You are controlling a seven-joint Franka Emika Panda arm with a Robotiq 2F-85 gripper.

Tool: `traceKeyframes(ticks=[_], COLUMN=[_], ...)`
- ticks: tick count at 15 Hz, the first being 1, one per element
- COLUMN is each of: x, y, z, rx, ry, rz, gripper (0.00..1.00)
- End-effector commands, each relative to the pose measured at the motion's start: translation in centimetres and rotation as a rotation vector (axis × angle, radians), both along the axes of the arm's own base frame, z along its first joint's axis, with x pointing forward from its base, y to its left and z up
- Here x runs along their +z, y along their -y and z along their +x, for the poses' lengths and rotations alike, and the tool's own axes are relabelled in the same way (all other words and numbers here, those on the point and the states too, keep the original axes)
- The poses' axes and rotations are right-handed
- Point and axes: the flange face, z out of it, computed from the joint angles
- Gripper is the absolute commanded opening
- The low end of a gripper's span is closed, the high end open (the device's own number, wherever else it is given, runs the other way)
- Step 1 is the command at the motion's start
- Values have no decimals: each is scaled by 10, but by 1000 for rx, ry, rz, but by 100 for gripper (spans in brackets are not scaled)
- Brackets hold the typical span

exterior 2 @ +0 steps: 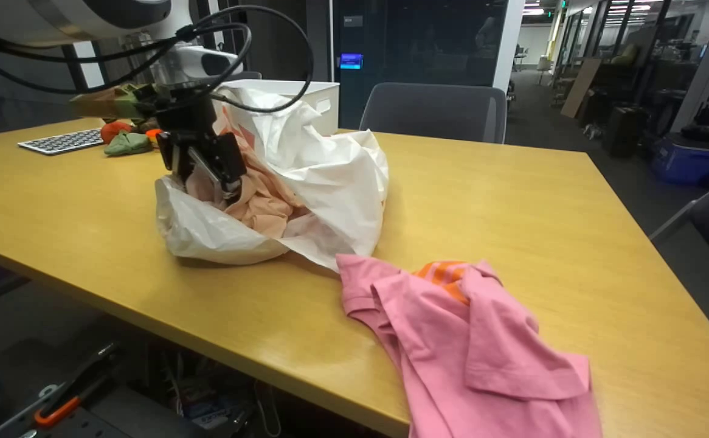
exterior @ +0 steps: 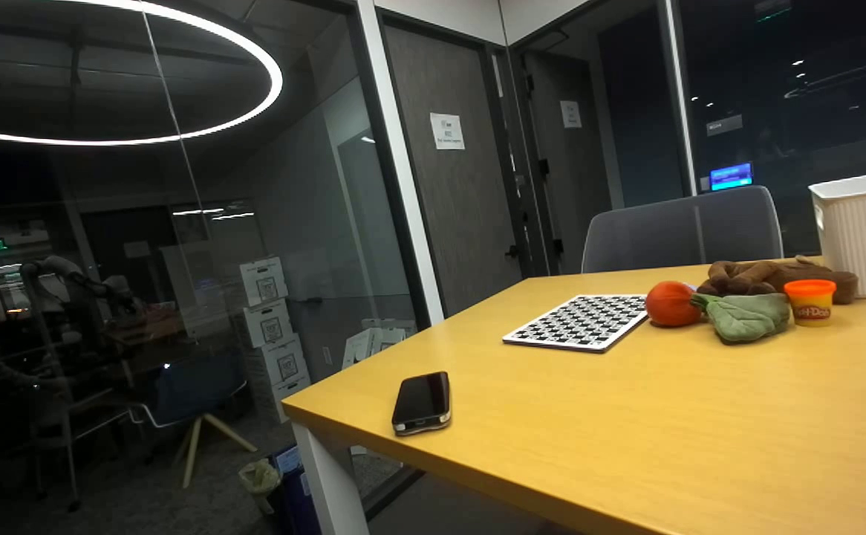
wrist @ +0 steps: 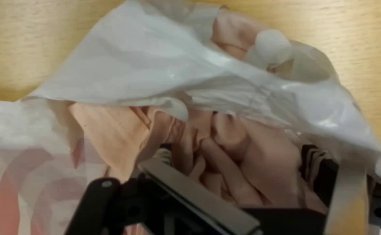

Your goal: Remove the shirts from the plastic bag and put them on the table

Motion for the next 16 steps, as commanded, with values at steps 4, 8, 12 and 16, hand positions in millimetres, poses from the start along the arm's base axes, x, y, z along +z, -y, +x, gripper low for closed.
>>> traceKeyframes(ticks=[4,8,12,16], x=[1,3,38,77], y=[-13,-19,35,64], z=[-4,-6,9,11], rx=[-29,-10,-43,-91], ry=[94,96,98,116], rz=[-75,-81,-255,-478], gripper=[74,44,13,10])
